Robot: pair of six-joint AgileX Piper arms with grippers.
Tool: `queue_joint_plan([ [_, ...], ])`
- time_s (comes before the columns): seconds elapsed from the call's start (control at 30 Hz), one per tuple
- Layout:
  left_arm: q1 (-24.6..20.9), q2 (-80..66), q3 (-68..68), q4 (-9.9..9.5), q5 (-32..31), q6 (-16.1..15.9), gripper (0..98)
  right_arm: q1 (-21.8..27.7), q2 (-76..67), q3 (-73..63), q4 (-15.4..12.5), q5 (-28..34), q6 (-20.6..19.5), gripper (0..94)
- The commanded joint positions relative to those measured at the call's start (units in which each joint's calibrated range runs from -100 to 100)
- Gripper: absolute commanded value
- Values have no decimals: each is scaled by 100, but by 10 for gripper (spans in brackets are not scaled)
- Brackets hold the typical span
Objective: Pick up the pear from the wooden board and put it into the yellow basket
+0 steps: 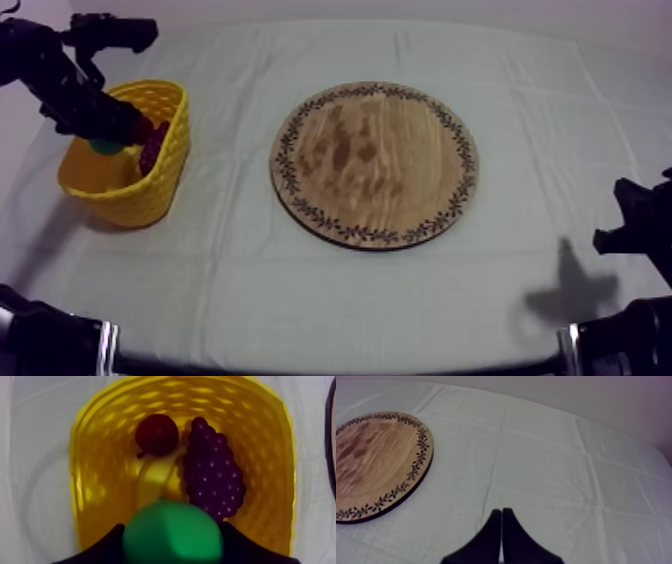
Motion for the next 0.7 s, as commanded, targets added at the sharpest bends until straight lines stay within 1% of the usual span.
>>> queue_joint_plan([
  [0.0,6,-5,-27,1,77,16,828,3,-5,5,2,-1,2,3],
  [0.07,30,-8,-57,-7,165,21,895,4,-5,5,2,-1,2,3],
  [0.13,47,-10,-92,-12,223,24,929,4,-5,5,2,-1,2,3],
  [0.23,57,-11,-147,-15,251,29,951,5,-5,5,2,-1,1,3],
  [0.33,61,-19,-230,-14,256,72,951,5,-5,5,2,-1,1,3],
  [0.43,56,-104,-382,-22,192,198,888,5,-5,5,2,-1,1,3],
  [0.57,7,-382,-562,-20,-67,347,723,4,-5,5,2,-1,1,3],
  [0.67,-17,-730,-537,-9,-294,350,626,4,-5,5,2,-1,1,3],
])
